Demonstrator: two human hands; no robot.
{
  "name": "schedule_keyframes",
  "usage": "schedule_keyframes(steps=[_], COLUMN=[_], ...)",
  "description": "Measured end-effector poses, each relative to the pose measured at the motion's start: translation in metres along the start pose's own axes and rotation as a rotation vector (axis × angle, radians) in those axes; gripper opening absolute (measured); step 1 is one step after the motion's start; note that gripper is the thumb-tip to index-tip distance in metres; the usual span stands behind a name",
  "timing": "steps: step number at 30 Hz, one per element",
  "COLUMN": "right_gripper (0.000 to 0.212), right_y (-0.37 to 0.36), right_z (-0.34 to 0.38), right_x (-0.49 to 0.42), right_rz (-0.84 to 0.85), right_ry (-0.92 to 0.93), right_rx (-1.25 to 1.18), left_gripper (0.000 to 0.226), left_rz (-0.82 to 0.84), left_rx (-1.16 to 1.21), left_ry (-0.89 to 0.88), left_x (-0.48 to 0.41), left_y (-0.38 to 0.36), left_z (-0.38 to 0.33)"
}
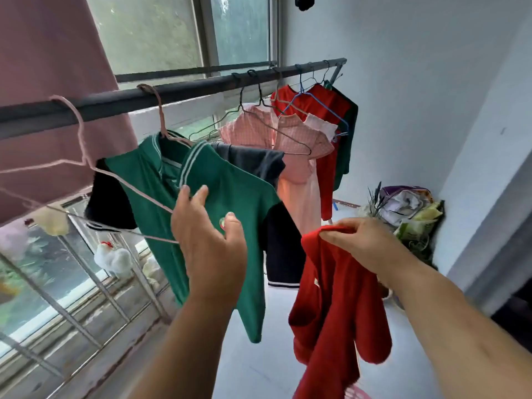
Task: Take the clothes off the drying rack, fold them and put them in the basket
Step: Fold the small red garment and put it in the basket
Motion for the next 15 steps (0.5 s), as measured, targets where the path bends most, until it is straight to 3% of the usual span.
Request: schedule_keyframes(steps=[2, 5, 7, 9, 11, 14, 15], right_gripper=[0.011, 0.009, 0.005, 0.004, 0.002, 0.004, 0.005], right_y=[0.011, 0.027, 0.035, 0.044, 0.053, 0.066, 0.070], right_z=[-0.005, -0.010, -0.009, -0.005, -0.002, -0.004, -0.007], right_x=[0.005, 0.012, 0.018, 0.024, 0.030, 0.039, 0.042], right_rz=[-0.023, -0.081, -0.098, -0.105, -0.107, -0.104, -0.106], right_ry=[-0.011, -0.011, 0.008, 0.025, 0.042, 0.051, 0.050], right_rx=[-0.030, -0.105, -0.133, -0.137, -0.146, -0.172, -0.176], left_gripper=[0.029, 0.017, 0.022, 0.041, 0.044, 0.009, 0.009], left_rz=[0.080, 0.453, 0.714, 0.925, 0.999, 1.003, 0.984], left_rx=[0.150, 0.156, 0.018, -0.095, -0.135, -0.216, -0.245], left_ry=[-0.120, -0.152, -0.105, -0.002, 0.092, 0.079, 0.072], left_x=[0.014, 0.039, 0.060, 0.082, 0.096, 0.107, 0.108], left_y=[-0.004, -0.038, -0.069, -0.095, -0.111, -0.123, -0.126], left_z=[-0.013, -0.015, -0.003, 0.013, 0.025, 0.035, 0.037])
Point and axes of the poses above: each hand's wrist, its own x-axis away from the middle knuckle, its own y-axis out of the back of the hand, z = x × y, the point moved 5 cm from there along -x, towards the middle knuckle, and after that the axes turned 9 degrees about -x, right-handed, at the moved point
